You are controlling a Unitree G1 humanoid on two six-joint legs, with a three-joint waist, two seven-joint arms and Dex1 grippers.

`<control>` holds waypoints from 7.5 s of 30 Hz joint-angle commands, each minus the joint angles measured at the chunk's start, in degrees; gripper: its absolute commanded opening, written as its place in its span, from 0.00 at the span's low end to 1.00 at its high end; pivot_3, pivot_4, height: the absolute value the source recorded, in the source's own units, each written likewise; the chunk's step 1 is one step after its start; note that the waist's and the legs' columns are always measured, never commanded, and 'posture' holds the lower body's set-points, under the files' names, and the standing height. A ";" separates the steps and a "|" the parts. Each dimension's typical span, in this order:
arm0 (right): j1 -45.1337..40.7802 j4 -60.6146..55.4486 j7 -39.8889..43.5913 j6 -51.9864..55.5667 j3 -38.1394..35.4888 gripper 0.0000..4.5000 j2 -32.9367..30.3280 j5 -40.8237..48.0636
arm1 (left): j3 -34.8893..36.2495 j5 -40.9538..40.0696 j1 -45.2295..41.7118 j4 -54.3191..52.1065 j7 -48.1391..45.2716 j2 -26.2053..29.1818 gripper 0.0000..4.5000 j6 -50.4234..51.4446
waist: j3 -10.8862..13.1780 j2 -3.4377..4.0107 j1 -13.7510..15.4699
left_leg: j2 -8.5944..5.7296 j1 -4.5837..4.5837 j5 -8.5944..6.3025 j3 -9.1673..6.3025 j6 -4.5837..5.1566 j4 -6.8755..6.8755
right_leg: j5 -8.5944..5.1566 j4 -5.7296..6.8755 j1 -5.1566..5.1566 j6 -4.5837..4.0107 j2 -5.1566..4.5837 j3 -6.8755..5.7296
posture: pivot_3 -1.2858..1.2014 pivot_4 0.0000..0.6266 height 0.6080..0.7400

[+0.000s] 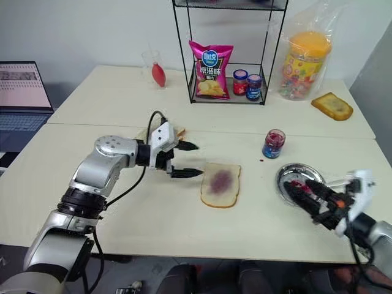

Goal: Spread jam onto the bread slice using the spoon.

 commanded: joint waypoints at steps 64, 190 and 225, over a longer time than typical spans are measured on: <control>-40.32 33.98 -3.84 0.54 0.36 0.00 7.18 -1.81 | 2.52 -5.96 3.53 -12.22 9.77 -5.46 1.00 6.06 | 0.01 0.48 -2.95 | -0.01 0.76 0.00 0.29 0.02 -0.16 | -0.01 0.00 0.50 0.03 0.11 0.40 | 0.52 0.24 1.00; -54.56 14.87 1.06 5.07 36.27 0.00 21.02 -24.29 | 24.22 -19.21 36.39 -34.49 13.43 10.99 1.00 16.82 | 0.04 0.62 -3.03 | 0.04 -0.22 0.00 0.05 0.02 -0.17 | -0.05 0.05 -0.38 -0.06 -0.04 0.00 | 0.52 0.24 1.00; -43.86 17.57 28.89 -27.62 54.75 0.00 16.99 -54.67 | 21.74 -20.53 44.95 -40.23 21.14 8.94 1.00 16.33 | 0.05 0.54 -2.87 | 0.10 -0.03 0.00 0.07 0.01 -0.10 | -0.08 0.15 -0.33 -0.17 0.03 0.01 | 0.52 0.24 1.00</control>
